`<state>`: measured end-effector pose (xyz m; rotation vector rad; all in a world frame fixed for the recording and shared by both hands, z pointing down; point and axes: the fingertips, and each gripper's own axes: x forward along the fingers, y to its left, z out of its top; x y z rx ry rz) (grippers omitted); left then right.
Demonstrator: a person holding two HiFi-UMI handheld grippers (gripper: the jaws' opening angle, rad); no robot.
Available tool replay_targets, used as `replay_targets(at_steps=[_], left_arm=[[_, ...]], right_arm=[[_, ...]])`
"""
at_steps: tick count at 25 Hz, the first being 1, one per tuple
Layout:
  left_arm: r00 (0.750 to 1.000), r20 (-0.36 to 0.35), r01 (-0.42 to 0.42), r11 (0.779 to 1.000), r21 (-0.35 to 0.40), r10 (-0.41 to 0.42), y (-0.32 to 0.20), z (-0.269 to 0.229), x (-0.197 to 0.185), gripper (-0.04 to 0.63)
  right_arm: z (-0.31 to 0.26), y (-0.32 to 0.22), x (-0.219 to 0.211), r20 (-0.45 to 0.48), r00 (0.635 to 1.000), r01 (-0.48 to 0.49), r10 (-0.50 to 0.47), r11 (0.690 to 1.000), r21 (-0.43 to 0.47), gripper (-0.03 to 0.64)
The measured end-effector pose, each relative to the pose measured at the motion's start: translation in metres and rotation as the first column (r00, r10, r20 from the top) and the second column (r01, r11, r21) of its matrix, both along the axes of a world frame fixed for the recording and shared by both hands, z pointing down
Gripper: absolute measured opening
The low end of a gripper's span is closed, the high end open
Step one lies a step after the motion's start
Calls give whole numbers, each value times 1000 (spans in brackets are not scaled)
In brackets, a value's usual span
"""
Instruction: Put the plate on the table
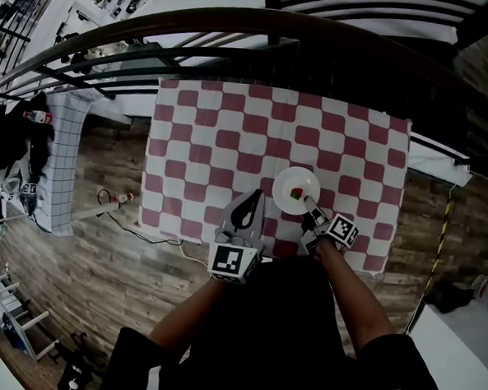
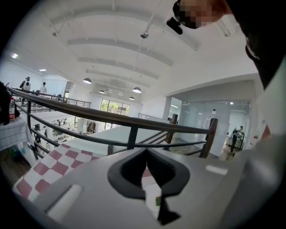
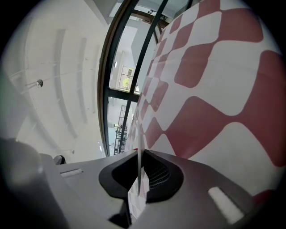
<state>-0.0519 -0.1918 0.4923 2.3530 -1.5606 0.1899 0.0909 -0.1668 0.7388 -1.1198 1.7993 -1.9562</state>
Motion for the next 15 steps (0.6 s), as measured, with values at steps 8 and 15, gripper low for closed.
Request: replay_targets(at_steps=[8, 15], left_arm=[[999, 35, -14, 1000, 1, 14, 5, 0, 0, 11], [999, 49, -6, 1000, -14, 7, 13, 5, -5, 11]], right_arm=[[13, 5, 0, 6, 1000, 16, -16, 1000, -18, 20], [20, 9, 0, 23, 1000, 14, -13, 1000, -23, 20]])
